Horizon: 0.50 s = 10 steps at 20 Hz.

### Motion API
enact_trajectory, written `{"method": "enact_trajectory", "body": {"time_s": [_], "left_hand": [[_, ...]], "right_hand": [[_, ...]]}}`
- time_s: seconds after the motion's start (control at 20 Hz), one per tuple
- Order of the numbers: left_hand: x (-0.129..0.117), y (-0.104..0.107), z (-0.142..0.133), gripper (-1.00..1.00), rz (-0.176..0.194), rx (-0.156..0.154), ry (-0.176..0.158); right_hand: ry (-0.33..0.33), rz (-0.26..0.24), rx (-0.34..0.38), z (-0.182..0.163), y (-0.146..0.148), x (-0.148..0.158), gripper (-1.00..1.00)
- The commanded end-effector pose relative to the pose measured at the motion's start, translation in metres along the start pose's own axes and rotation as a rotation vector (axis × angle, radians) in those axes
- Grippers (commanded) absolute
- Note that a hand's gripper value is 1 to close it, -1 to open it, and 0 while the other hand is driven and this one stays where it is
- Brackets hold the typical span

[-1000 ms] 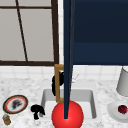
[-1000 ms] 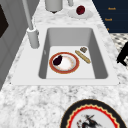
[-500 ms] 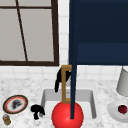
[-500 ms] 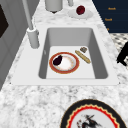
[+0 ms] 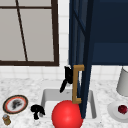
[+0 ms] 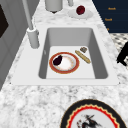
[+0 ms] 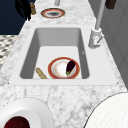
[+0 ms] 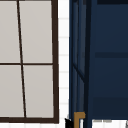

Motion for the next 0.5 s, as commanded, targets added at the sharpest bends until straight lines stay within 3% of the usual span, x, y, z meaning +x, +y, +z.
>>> {"method": "enact_trajectory", "body": {"time_s": [0.0,0.25,0.45], "left_hand": [[0.000,0.000,0.000,0.00,0.000,0.000,0.000],[0.000,0.000,0.000,0.00,0.000,0.000,0.000],[0.000,0.000,0.000,0.00,0.000,0.000,0.000]], "right_hand": [[-0.009,-0.026,-0.012,0.004,-0.016,-0.026,-1.00],[-0.112,-0.078,0.024,0.000,-0.029,-0.055,-1.00],[-0.191,-0.086,0.054,-0.015,-0.028,-0.076,-1.00]]}}
